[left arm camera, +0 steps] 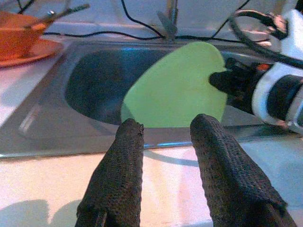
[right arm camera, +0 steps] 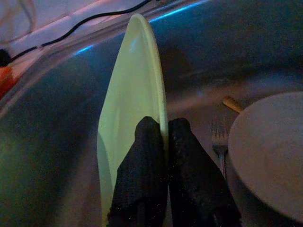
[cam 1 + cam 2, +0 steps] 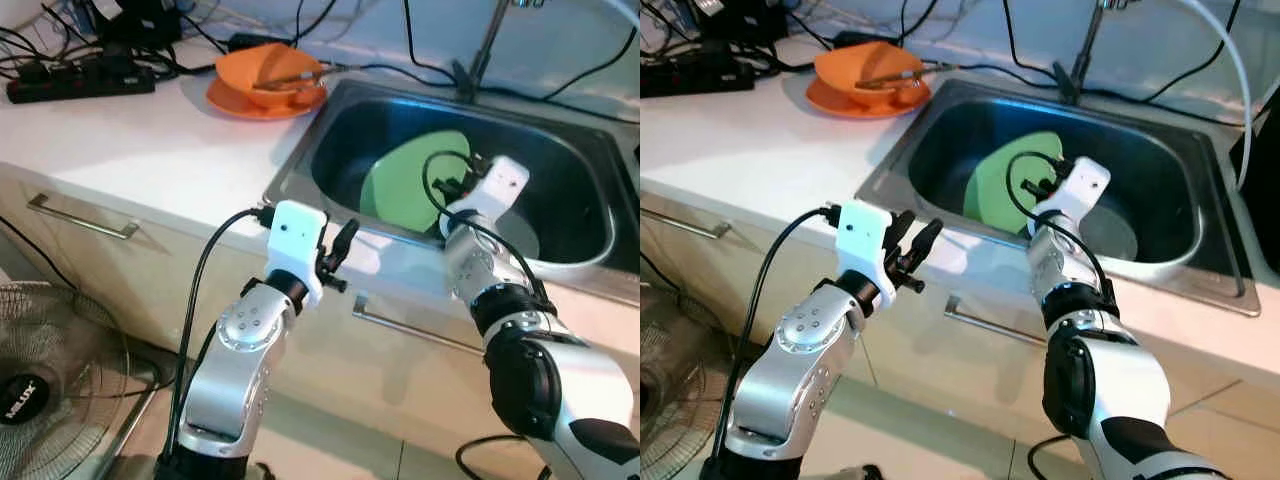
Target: Kitchen organization
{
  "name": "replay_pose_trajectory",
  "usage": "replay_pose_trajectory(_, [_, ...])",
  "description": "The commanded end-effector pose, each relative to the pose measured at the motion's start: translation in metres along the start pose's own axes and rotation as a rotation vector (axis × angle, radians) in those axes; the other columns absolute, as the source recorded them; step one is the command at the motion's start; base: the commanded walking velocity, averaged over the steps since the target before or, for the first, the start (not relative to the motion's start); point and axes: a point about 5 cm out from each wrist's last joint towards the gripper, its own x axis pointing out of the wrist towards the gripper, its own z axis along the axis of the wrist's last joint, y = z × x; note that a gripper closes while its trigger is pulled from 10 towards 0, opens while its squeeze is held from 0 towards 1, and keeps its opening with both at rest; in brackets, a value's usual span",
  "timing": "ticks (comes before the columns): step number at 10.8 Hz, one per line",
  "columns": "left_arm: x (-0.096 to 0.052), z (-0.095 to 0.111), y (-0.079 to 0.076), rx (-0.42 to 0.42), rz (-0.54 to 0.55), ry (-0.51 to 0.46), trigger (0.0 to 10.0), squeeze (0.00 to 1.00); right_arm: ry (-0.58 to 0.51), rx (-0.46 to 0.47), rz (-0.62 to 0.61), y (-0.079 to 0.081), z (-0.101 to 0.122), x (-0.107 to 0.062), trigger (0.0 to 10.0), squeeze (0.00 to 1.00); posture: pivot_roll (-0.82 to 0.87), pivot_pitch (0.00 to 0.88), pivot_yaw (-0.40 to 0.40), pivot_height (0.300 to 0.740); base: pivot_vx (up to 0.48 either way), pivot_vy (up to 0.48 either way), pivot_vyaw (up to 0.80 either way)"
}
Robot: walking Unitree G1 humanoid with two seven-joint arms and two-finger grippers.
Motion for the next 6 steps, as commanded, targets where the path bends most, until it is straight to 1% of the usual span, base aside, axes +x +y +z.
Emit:
replay_pose_trajectory(1, [0.0,0.001,-0.005,-0.012,-0.021,0.007,10.0,0.0,-0.024,-0.034,0.033,0.005,0.008,0.002,10.0,0.0,0.19,0.202,-0.027,0.74,0.0,0.0,0.0])
replay_pose_trajectory(2, [0.0,0.003,-0.006,-0.017,-0.02,0.014,10.0,0.0,-0.032,-0.121,0.069,0.013,0.014,0.004,10.0,0.0,0.18,0.213,-0.028,0.74,0.0,0.0,0.0])
replay_pose_trajectory(3, [-0.001,0.004,-0.006,-0.021,-0.018,0.016,10.0,0.0,-0.042,-0.162,0.094,0.019,0.024,0.006,10.0,0.0,0.18,0.223,-0.033,0.74,0.0,0.0,0.0])
replay_pose_trajectory(4, [-0.002,0.004,-0.007,-0.026,-0.013,0.025,10.0,0.0,-0.067,-0.195,0.107,0.023,0.037,0.008,10.0,0.0,0.17,0.227,-0.037,0.74,0.0,0.0,0.0])
replay_pose_trajectory(6, [-0.004,0.002,-0.009,-0.036,-0.011,0.037,10.0,0.0,-0.115,-0.217,0.118,0.03,0.062,0.012,10.0,0.0,0.16,0.239,-0.044,0.74,0.0,0.0,0.0])
